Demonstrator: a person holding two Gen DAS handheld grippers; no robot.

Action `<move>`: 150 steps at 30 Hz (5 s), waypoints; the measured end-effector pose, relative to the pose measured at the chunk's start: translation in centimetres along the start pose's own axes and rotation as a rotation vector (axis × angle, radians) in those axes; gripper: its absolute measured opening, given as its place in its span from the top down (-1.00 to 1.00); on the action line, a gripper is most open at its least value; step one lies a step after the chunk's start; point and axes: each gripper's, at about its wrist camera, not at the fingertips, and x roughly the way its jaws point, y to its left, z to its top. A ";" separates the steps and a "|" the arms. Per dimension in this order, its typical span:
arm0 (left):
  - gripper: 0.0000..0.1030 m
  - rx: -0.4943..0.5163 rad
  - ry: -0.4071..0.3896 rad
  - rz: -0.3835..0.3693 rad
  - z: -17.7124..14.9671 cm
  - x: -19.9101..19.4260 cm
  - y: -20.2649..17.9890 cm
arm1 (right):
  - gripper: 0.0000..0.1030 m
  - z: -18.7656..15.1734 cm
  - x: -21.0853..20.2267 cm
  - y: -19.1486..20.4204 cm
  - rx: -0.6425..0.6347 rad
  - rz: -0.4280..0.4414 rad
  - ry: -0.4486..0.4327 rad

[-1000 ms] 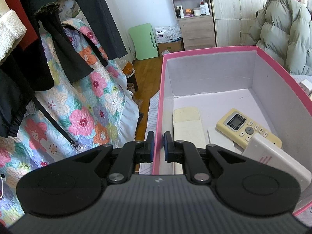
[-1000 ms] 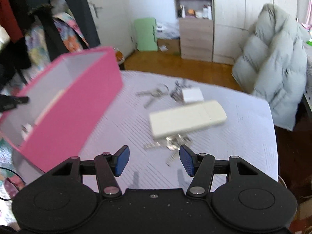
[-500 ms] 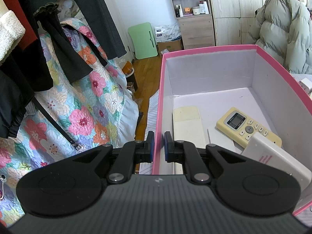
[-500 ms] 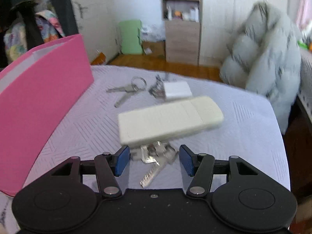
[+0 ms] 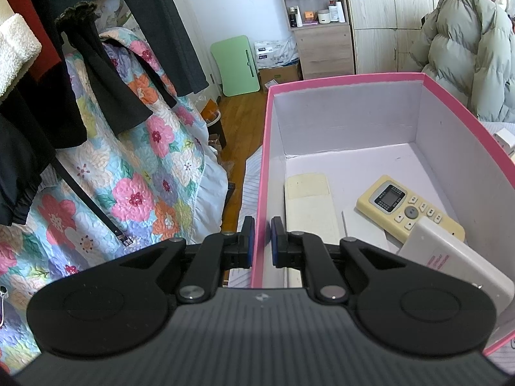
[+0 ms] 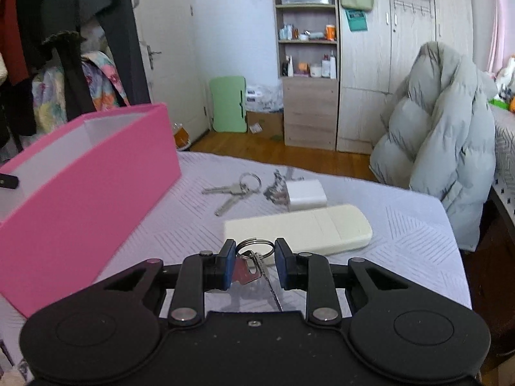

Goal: Organize rigid objects
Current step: 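Carry the keys into the pink box and open the right gripper, then grasp the cream remote on the bedspread with the right gripper, then lower the cream remote into the pink box and release it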

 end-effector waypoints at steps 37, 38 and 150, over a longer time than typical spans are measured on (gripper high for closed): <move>0.86 -0.059 -0.005 -0.043 -0.1 -0.2 1.0 | 0.41 12.2 1.9 14.7 -0.092 0.584 0.091; 0.86 -0.066 -0.005 -0.047 -0.1 -0.3 1.1 | 0.41 12.1 2.8 15.2 -0.085 0.594 0.122; 0.83 -0.099 0.017 -0.015 0.3 -0.3 0.9 | -0.12 7.0 -2.4 3.4 -0.045 0.065 0.131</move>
